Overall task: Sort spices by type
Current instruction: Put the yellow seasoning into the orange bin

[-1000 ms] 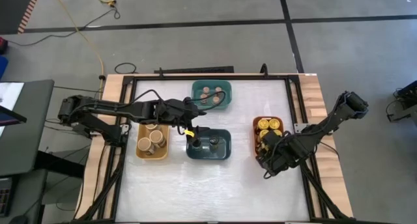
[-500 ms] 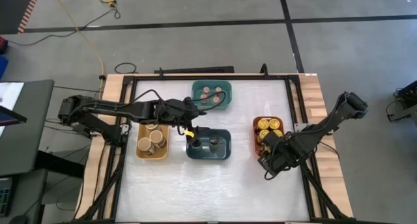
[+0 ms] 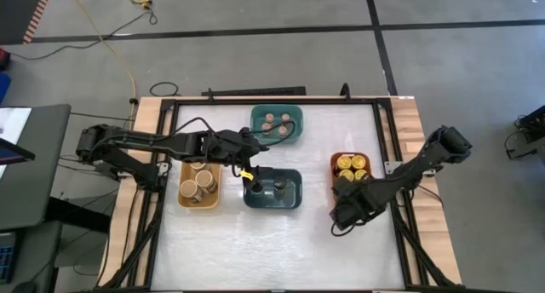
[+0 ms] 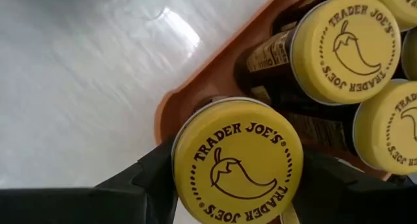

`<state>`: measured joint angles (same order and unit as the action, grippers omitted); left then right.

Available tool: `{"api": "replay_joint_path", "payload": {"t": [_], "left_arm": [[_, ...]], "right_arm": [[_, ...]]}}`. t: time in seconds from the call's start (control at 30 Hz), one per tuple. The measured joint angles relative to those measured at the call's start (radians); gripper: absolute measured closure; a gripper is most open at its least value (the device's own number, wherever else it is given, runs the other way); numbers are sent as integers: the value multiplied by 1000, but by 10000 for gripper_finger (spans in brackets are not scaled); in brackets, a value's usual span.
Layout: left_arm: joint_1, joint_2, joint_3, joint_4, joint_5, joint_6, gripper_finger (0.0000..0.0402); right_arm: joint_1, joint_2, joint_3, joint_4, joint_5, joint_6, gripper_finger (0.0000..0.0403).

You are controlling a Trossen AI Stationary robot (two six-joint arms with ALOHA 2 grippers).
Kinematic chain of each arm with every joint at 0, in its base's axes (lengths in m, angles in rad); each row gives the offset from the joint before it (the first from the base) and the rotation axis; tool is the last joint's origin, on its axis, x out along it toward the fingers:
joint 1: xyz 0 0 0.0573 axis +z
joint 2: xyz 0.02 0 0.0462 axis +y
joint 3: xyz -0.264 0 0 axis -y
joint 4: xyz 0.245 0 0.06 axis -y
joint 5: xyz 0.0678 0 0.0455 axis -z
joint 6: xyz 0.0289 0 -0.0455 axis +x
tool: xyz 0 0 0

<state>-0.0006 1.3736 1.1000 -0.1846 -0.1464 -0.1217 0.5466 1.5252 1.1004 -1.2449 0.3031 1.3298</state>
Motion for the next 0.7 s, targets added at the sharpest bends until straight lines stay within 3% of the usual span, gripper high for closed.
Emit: {"api": "replay_joint_path", "payload": {"t": [0.7], "left_arm": [[0,0,0,-11,0,-3,95]], "right_arm": [[16,6,1,-4,13,25,147]]}}
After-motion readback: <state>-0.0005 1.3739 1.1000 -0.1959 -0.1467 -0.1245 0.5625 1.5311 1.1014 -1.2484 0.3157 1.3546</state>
